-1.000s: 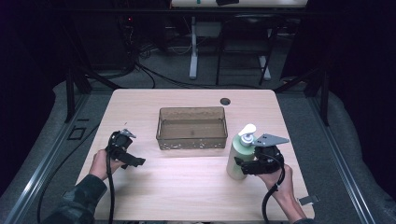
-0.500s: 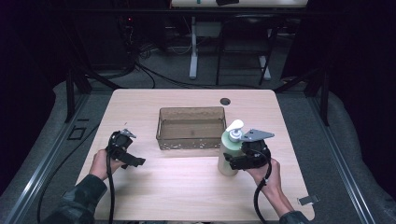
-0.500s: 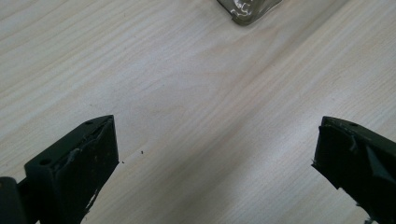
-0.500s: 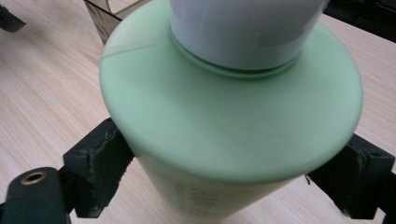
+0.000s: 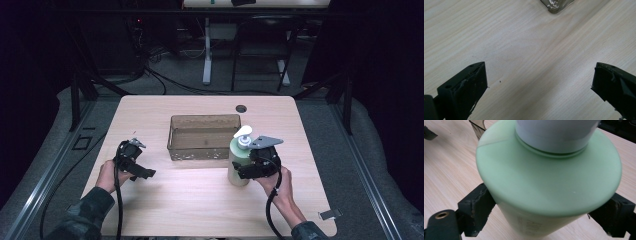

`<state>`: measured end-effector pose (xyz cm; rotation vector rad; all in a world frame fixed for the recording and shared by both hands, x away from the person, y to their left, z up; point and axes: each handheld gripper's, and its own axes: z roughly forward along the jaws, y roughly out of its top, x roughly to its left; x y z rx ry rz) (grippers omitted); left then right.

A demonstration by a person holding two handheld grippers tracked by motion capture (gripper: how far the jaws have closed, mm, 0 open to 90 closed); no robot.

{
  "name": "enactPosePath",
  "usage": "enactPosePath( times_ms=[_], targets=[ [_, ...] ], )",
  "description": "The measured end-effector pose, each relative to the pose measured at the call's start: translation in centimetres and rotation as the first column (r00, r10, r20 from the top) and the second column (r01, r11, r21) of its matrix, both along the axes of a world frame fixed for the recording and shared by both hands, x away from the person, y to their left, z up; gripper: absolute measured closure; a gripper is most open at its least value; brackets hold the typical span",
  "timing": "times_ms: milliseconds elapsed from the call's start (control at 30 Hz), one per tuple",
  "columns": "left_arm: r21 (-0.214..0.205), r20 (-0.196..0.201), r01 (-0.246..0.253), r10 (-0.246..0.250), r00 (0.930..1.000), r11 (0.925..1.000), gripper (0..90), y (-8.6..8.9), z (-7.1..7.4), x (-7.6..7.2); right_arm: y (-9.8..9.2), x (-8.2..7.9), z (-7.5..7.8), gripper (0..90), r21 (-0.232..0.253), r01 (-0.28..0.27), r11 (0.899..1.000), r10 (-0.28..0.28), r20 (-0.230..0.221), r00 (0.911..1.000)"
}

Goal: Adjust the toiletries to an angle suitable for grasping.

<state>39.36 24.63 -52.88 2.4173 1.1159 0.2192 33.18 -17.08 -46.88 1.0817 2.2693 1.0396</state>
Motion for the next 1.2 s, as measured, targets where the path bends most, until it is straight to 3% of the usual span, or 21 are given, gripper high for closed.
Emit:
enactPosePath(
  times_ms=[667,1200],
  targets=[
    [0.0,0.001,-0.002,0.002,1.0,1.0,0.0,0.0,0.0,0.0,2.8,0.8,0.0,11.9,0.002,-0.003,1.0,0.003,-0.001,1.0],
    [0.016,-0.002,0.004,-0.004,1.0,0.9999,0.0,-0.3,0.0,0.0,3.6,1.3,0.0,11.6,0.0,-0.009,1.0,0.009,-0.003,1.0]
  ],
)
